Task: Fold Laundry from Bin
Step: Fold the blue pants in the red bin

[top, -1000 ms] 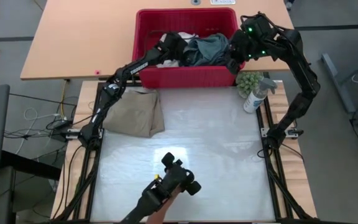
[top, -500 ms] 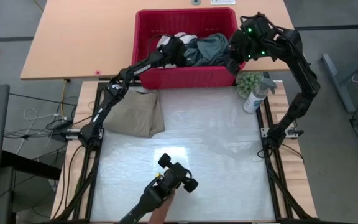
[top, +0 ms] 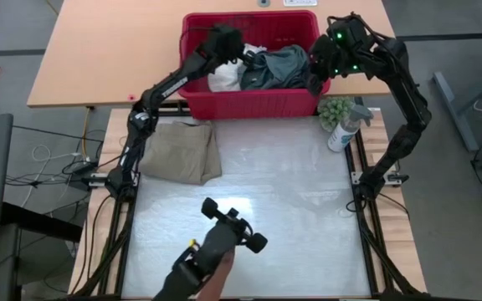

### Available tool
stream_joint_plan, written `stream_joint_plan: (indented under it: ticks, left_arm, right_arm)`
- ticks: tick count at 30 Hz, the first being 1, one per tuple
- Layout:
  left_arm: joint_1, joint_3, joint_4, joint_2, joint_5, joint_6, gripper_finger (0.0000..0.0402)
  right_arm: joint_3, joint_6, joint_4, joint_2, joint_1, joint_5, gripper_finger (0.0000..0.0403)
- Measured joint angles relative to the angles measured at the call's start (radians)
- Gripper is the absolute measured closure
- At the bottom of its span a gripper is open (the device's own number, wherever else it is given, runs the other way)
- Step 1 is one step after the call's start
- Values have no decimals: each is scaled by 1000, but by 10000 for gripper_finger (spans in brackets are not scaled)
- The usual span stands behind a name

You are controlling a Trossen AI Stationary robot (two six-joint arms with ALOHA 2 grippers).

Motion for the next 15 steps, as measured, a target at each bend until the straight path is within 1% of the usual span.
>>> stream_joint_plan:
  ticks: [3, 6, 9, 11, 15]
  left_arm:
    - [1, -4, -12, -39, 22, -1, 401]
    - [9, 1, 3, -71, 111, 5, 401]
    - [22, 1, -7, -54, 179, 2, 395]
    - [34, -5, -28, -25, 258, 10, 380]
    - [42, -3, -4, 15, 325, -4, 330]
  right_arm:
    - [0, -10, 5, 0, -22, 0, 300]
    - [0, -13, 3, 0, -44, -1, 300]
    - [0, 7, -4, 1, -69, -2, 300]
    - [0, 9, -15, 2, -78, -2, 300]
    - [0, 10, -45, 2, -96, -27, 300]
